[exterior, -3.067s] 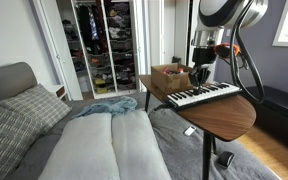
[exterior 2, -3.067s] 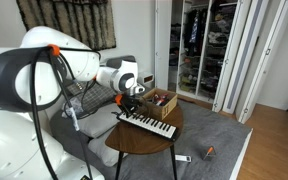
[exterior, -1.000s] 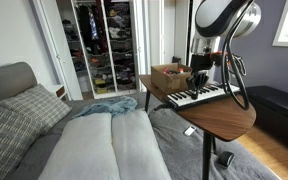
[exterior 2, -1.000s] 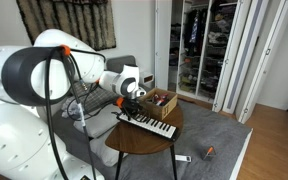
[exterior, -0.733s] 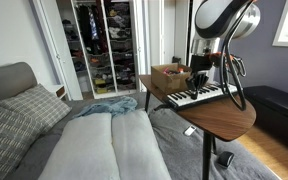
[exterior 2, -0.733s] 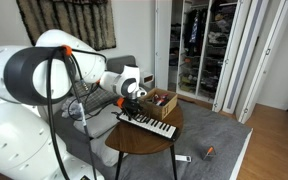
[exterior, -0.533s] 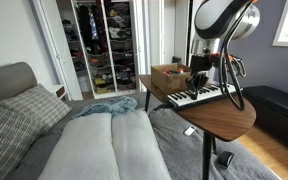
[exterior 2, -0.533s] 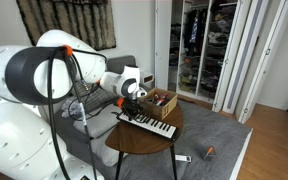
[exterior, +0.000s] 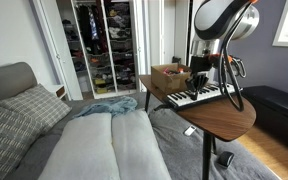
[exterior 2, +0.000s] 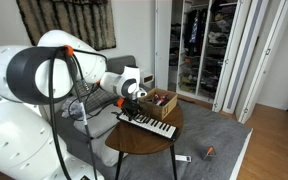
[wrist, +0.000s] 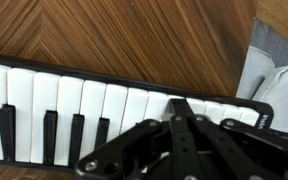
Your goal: Press the leftmost c key on the keyboard
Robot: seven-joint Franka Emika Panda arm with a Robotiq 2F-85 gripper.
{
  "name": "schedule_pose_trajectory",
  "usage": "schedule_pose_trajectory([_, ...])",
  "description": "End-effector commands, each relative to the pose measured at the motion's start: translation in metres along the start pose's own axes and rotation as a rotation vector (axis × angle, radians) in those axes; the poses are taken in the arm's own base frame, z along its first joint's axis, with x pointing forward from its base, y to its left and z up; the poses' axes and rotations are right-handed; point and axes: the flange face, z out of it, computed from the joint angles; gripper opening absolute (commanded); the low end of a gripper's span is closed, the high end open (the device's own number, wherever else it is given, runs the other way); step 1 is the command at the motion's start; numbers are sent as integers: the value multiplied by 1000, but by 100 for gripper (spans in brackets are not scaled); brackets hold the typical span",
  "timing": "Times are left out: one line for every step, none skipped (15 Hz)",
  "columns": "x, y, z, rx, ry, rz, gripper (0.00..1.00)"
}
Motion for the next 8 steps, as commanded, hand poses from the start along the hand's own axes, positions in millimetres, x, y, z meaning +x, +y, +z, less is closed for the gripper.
schedule_pose_trajectory([3,-4,7,4,1,18,0])
schedule_pose_trajectory([2,-4,8,4,-2,18,0])
schedule_pose_trajectory([2,-4,9,3,-3,18,0])
schedule_pose_trajectory([2,-4,7,3,1,20,0])
schedule_pose_trajectory([2,-3,3,0,8,22,0])
schedule_pose_trajectory([2,-4,-2,-6,17,22,0])
schedule_pose_trajectory([1,-4,-7,-13,25,23,0])
schedule_pose_trajectory([1,-5,-14,-23,34,23,0])
